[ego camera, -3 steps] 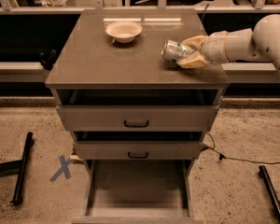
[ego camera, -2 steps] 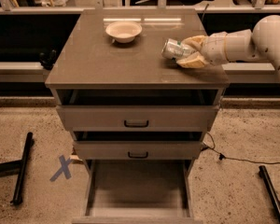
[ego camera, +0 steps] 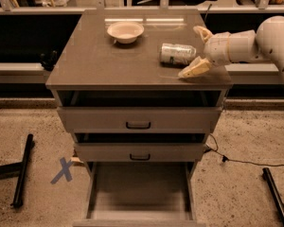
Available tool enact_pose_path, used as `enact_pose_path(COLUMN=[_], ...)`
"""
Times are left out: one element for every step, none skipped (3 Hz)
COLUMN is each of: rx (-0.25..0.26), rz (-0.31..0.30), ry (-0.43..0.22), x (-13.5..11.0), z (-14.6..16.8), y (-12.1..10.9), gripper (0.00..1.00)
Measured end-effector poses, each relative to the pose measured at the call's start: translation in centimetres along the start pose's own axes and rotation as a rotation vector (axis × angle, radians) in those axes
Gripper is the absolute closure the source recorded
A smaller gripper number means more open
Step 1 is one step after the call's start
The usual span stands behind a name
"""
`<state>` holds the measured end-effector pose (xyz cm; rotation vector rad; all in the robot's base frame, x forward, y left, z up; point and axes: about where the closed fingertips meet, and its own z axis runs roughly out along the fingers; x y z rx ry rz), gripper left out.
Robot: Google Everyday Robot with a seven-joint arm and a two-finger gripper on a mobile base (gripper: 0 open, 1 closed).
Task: Pick 7up can from bottom drawer and place on counter
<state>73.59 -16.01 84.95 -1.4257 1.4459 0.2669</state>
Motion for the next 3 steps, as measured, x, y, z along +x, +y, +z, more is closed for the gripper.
enact_pose_path(rx=[0.000, 0.000, 0.000], rz=[0.000, 0.000, 0.000], ry=[0.000, 0.000, 0.000], x=[-0.05, -0.12, -0.12], z=[-0.03, -0.07, -0.07], y=[-0.03, -0.08, -0.08], gripper=[0.00, 0.00, 0.00])
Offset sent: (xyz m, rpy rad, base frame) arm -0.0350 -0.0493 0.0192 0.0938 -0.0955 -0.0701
